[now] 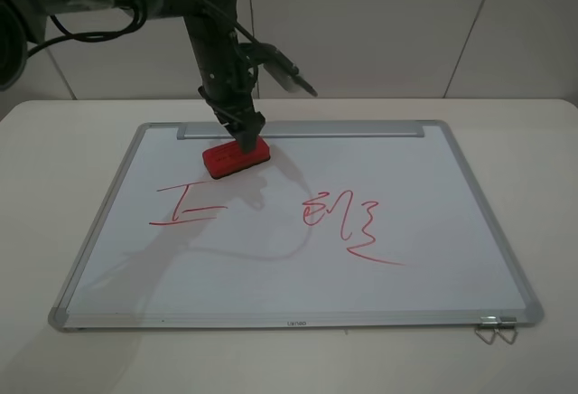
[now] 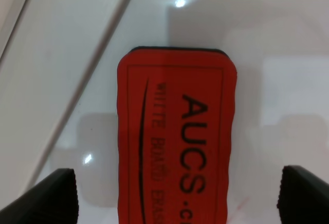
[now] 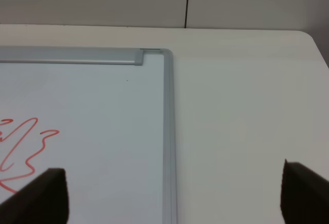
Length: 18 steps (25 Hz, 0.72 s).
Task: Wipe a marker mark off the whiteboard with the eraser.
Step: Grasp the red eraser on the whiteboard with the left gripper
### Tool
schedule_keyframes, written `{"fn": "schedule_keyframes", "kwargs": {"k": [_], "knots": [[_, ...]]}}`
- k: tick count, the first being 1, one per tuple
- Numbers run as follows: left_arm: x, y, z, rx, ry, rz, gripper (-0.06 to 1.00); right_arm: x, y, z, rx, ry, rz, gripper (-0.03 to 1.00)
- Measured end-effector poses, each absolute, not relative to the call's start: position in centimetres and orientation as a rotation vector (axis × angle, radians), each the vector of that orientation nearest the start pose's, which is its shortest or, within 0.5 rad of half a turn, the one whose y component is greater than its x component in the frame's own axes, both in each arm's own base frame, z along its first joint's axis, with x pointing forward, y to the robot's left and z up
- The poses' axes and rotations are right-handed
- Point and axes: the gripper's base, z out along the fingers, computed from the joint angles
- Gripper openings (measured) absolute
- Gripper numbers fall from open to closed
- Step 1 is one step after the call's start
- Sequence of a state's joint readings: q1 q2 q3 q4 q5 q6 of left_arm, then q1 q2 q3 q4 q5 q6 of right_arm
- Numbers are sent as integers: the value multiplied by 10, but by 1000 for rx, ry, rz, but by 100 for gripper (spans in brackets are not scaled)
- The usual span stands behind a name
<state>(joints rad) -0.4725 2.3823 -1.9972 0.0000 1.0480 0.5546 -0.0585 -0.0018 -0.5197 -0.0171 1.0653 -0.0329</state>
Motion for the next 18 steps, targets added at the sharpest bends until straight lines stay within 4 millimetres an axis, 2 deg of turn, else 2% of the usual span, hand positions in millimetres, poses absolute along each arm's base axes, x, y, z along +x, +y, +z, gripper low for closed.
{"fn": "schedule_keyframes", "kwargs": {"k": [7,18], "knots": [[446,-228,125,1468,2546,15,77,-8,-1,282,27,2028,-78,71],[447,-229,110,1471,2552,4,77,-8,-1,282,27,2028,-78,71]]}}
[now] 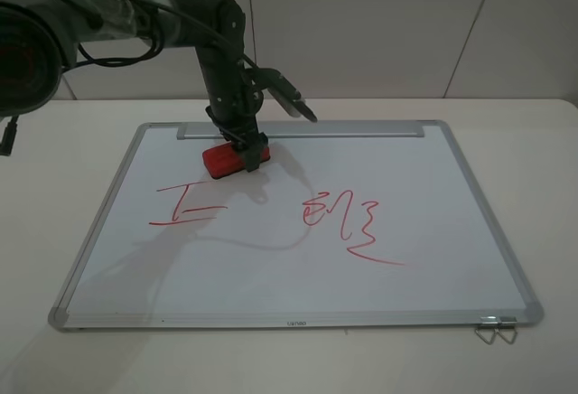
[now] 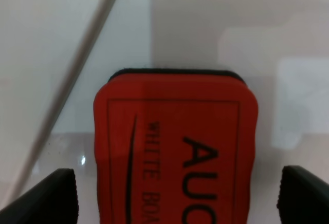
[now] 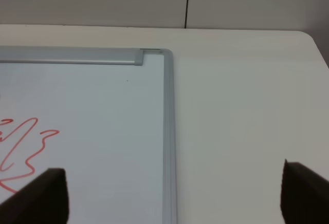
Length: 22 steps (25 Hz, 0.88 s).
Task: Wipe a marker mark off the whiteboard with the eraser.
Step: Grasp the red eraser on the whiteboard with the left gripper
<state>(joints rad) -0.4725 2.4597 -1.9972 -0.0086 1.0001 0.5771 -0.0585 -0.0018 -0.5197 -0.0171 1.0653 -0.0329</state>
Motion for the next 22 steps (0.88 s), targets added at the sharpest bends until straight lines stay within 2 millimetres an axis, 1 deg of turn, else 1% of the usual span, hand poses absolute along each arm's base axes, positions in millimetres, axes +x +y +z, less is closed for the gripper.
{"fn": "schedule_keyframes", "kwargs": {"k": [10,13,14,16,22], "knots": [[447,-230,104,1474,2563,-2,76,-8,-1,282,27,2028,-78,71],[447,-230,104,1473,2562,-2,71,-8,-1,282,27,2028,-78,71],[447,-230,104,1473,2562,-2,68,-8,-1,282,27,2028,-78,71],[448,-230,104,1472,2557,1,58,-8,-1,282,27,2028,-78,71],[448,-230,104,1470,2553,1,57,-8,-1,282,27,2028,-78,71]]}}
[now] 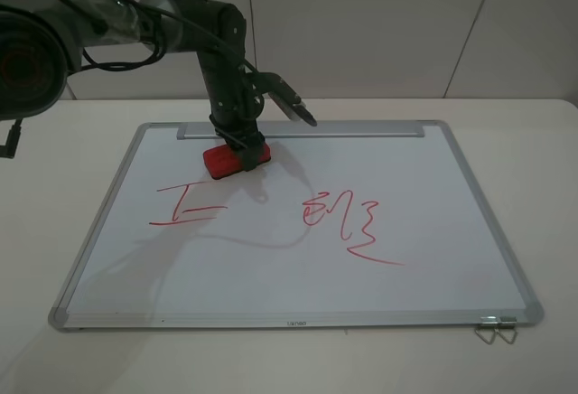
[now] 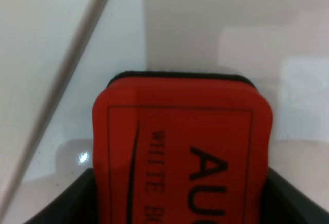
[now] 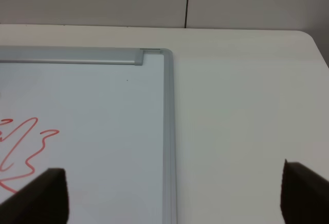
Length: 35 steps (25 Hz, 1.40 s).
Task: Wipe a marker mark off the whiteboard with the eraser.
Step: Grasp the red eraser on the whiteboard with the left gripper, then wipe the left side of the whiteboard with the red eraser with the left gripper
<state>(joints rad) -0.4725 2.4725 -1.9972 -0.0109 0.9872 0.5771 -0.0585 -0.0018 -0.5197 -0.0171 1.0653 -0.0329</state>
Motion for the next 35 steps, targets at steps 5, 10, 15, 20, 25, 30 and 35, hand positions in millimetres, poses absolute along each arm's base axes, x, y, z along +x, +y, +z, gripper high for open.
{"fn": "schedule_keyframes", "kwargs": {"k": [5,10,15,20,25,30,35], "knots": [[449,-230,104,1435,2563,-2,57,-8,-1,282,27,2028,-78,71],[448,-230,108,1130,2719,-35,57,-8,-1,282,27,2028,-78,71],[440,-226,136,952,2828,-45,57,-8,-1,282,27,2028,-78,71],[435,-223,153,876,2874,-47,57,-8,-1,282,27,2028,-78,71],[427,-219,149,853,2934,-41,57,-8,-1,282,27,2028,-78,71],[402,-206,143,817,2919,-49,57,-8,-1,282,27,2028,-78,71],[376,-189,155,744,2896,-63,57,-8,-1,282,27,2028,-78,71]]}}
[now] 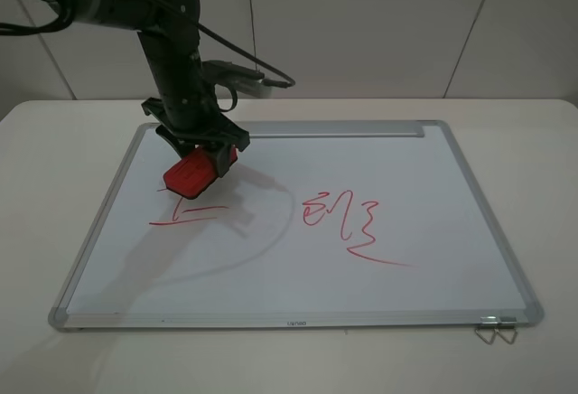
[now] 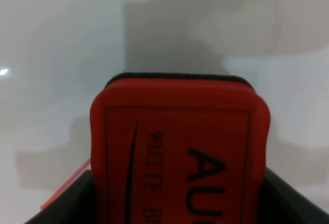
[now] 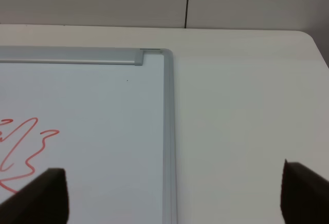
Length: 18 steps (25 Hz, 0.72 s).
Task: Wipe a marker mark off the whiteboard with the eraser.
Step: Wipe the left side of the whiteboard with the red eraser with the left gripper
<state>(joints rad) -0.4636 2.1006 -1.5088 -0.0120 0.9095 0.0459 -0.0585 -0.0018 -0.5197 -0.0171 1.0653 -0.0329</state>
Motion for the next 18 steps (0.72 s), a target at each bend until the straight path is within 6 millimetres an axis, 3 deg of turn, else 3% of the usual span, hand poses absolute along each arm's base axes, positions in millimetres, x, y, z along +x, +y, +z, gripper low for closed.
{"fn": "schedule_keyframes", "kwargs": {"k": [6,13,18], "knots": [[360,-169,155,650,2948,-82,57,-8,-1,282,27,2028,-78,71],[364,-135,135,453,2971,-75,57,-8,-1,282,27,2028,-78,71],[369,-121,127,348,2942,-78,57,-8,-1,282,27,2028,-78,71]]}}
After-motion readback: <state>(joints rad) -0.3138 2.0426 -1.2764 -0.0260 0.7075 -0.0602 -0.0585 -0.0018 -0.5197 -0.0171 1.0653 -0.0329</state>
